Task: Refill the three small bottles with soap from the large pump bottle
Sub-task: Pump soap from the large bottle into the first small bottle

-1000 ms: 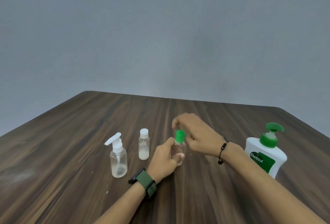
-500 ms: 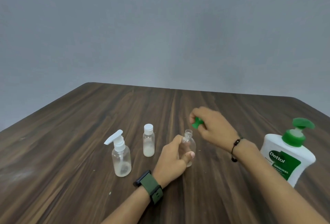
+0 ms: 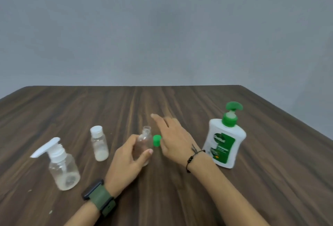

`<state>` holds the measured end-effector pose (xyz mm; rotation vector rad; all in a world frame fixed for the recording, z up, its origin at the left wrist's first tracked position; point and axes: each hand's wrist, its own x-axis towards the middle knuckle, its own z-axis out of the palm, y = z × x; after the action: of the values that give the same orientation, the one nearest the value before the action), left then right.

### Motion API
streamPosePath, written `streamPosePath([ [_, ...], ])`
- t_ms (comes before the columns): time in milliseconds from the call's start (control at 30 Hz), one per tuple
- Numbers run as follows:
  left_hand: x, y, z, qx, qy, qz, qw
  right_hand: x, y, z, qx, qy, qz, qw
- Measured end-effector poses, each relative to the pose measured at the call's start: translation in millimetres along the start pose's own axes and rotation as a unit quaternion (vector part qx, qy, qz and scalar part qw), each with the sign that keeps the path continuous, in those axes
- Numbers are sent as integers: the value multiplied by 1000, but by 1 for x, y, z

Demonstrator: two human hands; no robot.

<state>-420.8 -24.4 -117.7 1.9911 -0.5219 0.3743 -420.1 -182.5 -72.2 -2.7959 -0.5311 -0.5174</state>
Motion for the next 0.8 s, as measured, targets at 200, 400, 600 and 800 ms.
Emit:
streamPosePath([
  [200, -7, 33, 26, -16, -17, 84, 996, -26, -10, -80, -41, 163, -33, 985],
  [400, -2, 83, 61, -50, -42, 152, 986, -44, 21, -135, -61, 218, 55, 972],
  [600, 11, 91, 79, -75, -52, 149, 985, -54, 70, -128, 169, 183, 169, 954],
  [800, 9, 76, 77, -89, -43, 119, 988, -53, 78, -93, 467, 162, 140, 858],
])
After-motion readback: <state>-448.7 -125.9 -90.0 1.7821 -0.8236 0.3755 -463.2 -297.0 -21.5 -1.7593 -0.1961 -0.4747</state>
